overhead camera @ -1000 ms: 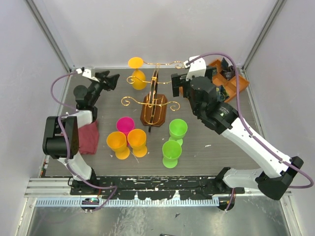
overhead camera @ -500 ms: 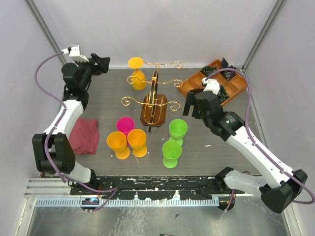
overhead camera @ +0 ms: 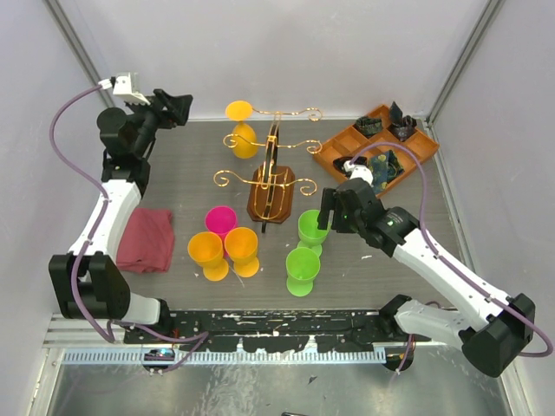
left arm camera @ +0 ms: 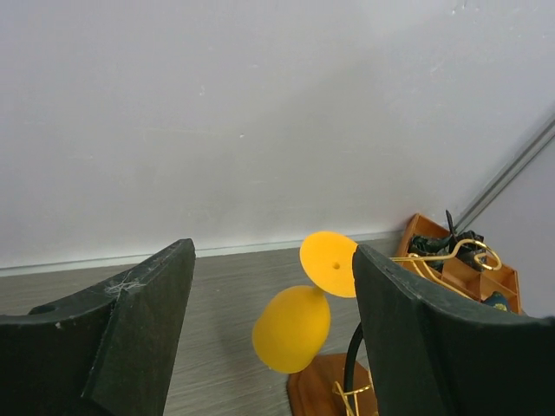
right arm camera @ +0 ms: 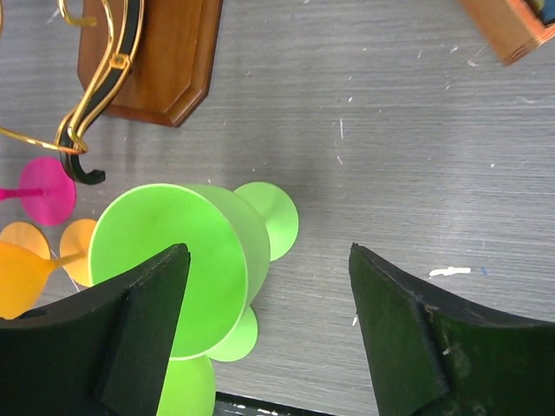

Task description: Place the wine glass upside down on the wine glass rack

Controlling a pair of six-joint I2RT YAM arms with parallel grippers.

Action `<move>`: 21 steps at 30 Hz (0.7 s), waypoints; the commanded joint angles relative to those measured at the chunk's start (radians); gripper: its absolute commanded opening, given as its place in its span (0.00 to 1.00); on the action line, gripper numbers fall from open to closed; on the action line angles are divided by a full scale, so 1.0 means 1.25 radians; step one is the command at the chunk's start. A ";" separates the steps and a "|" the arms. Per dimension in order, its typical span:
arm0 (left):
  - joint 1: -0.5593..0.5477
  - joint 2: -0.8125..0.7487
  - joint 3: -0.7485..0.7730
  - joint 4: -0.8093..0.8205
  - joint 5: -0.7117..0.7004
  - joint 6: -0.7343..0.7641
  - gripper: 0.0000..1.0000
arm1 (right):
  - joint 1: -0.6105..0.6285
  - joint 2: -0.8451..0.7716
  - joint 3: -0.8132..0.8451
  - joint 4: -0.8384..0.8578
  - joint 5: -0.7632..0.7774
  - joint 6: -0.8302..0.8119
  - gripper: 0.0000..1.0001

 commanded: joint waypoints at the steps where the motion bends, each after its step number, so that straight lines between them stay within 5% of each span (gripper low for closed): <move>1: 0.003 -0.034 -0.011 0.003 -0.011 0.001 0.81 | 0.013 0.014 -0.009 0.039 -0.022 0.016 0.78; 5: 0.004 -0.042 -0.011 -0.019 -0.020 0.012 0.81 | 0.015 0.038 -0.023 0.047 -0.053 0.009 0.66; 14: 0.003 -0.041 0.000 -0.057 -0.040 0.011 0.80 | 0.015 0.045 0.020 0.002 0.039 0.000 0.03; 21: 0.003 -0.012 0.142 -0.281 -0.135 -0.078 0.80 | 0.014 0.084 0.236 -0.195 0.338 -0.021 0.01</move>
